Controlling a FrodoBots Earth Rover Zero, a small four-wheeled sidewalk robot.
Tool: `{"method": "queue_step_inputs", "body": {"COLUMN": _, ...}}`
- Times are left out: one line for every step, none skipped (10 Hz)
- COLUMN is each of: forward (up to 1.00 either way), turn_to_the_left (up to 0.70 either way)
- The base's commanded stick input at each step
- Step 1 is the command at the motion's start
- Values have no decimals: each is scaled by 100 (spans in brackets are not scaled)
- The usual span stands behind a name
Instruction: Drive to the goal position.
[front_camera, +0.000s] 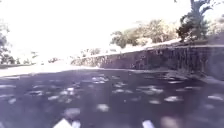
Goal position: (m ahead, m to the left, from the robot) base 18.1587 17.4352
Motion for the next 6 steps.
{"method": "queue_step_inputs", "body": {"forward": 100, "turn_to_the_left": 0}}
{"method": "queue_step_inputs", "body": {"forward": 100, "turn_to_the_left": 0}}
{"method": "queue_step_inputs", "body": {"forward": 100, "turn_to_the_left": 0}}
{"method": "queue_step_inputs", "body": {"forward": 100, "turn_to_the_left": 0}}
{"method": "queue_step_inputs", "body": {"forward": 100, "turn_to_the_left": 0}}
{"method": "queue_step_inputs", "body": {"forward": 100, "turn_to_the_left": 0}}
